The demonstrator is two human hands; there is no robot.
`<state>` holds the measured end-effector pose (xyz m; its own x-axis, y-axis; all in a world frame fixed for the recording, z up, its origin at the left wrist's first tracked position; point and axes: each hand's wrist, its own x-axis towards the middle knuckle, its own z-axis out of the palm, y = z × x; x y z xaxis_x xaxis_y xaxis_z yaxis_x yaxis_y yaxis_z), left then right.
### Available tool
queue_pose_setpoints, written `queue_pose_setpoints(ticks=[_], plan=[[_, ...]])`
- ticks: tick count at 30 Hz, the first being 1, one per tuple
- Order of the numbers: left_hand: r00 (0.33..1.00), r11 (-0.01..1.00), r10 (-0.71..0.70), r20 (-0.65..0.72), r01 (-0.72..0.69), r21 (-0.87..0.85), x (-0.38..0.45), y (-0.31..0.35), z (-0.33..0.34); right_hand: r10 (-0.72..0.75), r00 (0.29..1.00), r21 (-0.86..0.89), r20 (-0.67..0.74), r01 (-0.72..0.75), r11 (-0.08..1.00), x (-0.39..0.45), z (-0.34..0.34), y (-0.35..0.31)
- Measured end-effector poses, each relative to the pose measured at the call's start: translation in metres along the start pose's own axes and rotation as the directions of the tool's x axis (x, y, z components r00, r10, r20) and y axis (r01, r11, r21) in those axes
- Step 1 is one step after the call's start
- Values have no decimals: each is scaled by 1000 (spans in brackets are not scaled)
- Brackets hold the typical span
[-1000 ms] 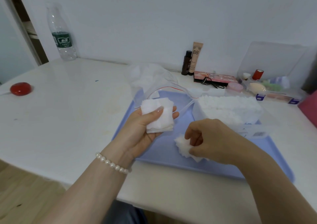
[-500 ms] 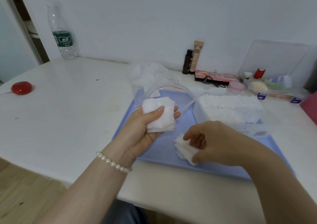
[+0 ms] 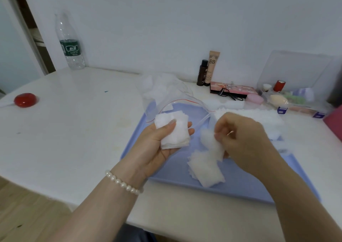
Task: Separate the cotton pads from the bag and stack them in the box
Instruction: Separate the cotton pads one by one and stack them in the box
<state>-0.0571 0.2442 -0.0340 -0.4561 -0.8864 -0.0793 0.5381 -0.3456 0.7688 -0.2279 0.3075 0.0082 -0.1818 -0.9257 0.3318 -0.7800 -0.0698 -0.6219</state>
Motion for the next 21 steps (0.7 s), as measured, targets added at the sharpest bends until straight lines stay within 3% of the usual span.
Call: queue_pose_setpoints(ticks=[2, 3, 5, 7, 8, 11, 16, 21], plan=[[1000, 1000, -6, -13, 6, -12, 2, -2, 0, 77, 981, 225, -177, -36, 974, 1, -7, -4], [1000, 1000, -9, -12, 9, -14, 3, -3, 1, 138, 973, 404, -184, -53, 913, 1, -9, -8], [1000, 1000, -18, 3, 18, -4, 4, -5, 4, 205, 979, 781, -19, -113, 614, -2, -8, -18], [999, 1000, -18, 36, 17, 26, 3, -8, 8, 161, 973, 920, 166, -211, 329, -4, 3, -25], [999, 999, -18, 50, 16, 46, 3, -10, 10, 157, 964, 929, 214, -251, 273, -5, 10, -26], [996, 998, -14, 87, 9, 58, 2, -12, 12, 225, 947, 913, 227, -288, 290, -6, 30, -25], [991, 998, -39, 131, 32, 52, 3, -12, 10, 331, 937, 888, 108, -241, 391, -8, 40, -27], [992, 996, -56, 117, 65, -68, 2, -13, 12, 359, 933, 869, 29, -201, 452, -13, 43, -32]])
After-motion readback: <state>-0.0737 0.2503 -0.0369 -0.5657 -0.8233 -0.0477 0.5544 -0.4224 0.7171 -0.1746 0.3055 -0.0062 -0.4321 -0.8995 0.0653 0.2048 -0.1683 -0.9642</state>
